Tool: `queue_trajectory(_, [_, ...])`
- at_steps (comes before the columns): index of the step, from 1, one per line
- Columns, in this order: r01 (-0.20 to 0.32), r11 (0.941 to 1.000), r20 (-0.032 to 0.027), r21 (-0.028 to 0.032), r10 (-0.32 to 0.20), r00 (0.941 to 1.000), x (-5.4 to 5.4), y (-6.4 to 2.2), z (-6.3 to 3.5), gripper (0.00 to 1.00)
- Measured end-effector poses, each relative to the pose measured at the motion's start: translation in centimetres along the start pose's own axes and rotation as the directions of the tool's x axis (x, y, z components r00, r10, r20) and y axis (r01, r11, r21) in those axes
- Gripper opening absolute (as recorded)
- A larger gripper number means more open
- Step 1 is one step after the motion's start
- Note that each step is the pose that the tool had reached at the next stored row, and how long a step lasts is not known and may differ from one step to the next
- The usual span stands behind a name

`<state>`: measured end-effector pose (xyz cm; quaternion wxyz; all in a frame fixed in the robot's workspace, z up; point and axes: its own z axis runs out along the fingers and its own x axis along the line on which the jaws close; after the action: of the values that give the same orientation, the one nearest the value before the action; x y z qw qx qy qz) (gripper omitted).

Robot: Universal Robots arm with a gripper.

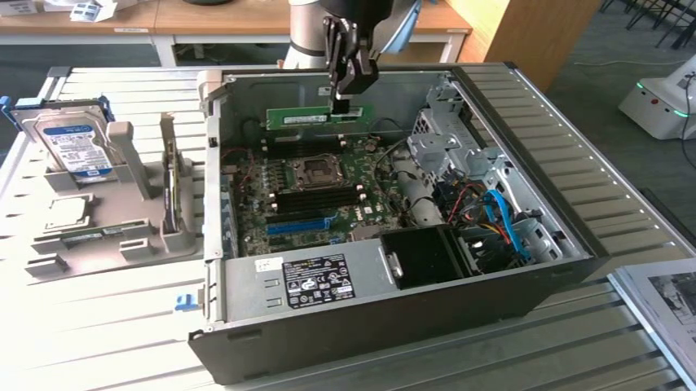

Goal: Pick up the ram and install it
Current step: 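Pick up the ram and move it above insertion slot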

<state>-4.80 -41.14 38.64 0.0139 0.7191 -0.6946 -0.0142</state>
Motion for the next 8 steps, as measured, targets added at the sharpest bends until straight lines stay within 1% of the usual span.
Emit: queue_trajectory(8, [0.0, 1.0, 0.0, 0.0, 0.0, 1.0, -0.01, 0.0, 0.12, 0.11])
